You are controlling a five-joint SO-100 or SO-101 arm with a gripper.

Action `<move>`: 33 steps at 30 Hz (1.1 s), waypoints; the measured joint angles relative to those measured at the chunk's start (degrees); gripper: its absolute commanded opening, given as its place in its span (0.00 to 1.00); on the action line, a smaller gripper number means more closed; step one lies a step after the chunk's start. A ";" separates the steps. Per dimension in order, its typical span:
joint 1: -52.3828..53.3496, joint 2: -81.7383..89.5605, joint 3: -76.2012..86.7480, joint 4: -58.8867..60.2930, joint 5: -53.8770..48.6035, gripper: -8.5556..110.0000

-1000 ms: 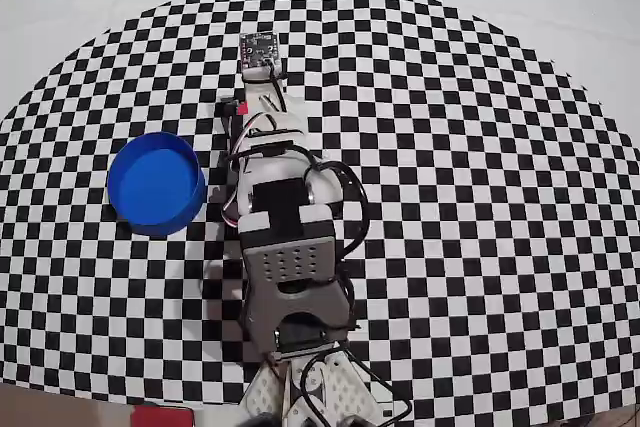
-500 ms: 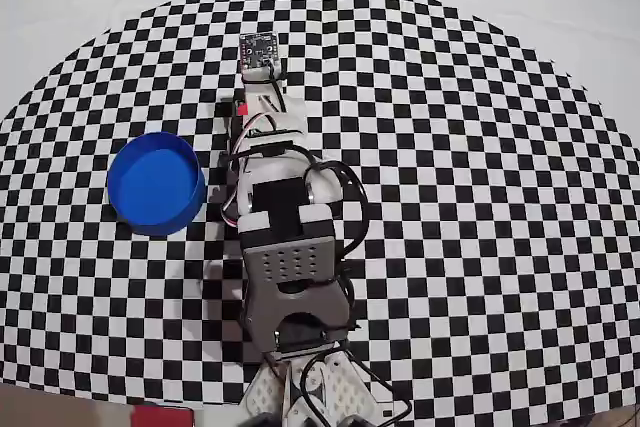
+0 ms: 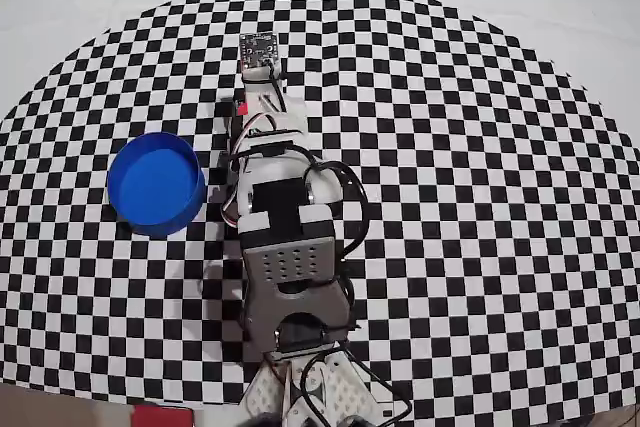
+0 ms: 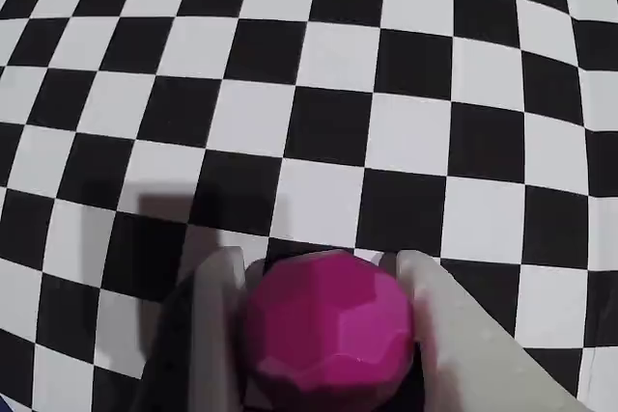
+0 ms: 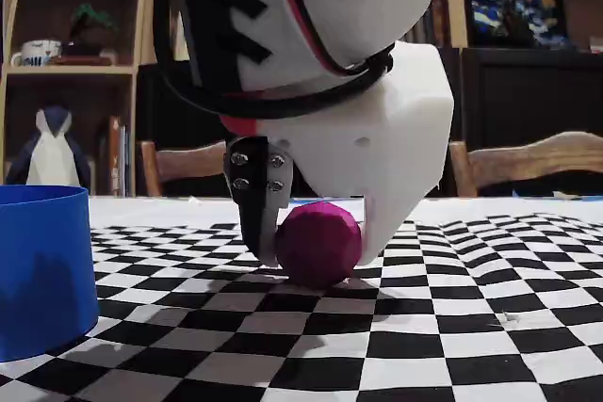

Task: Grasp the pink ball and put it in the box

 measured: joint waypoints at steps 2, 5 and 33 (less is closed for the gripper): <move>0.00 0.00 0.00 0.00 0.00 0.07; 0.00 0.79 0.62 0.00 0.00 0.07; -1.32 23.12 12.92 0.00 0.00 0.07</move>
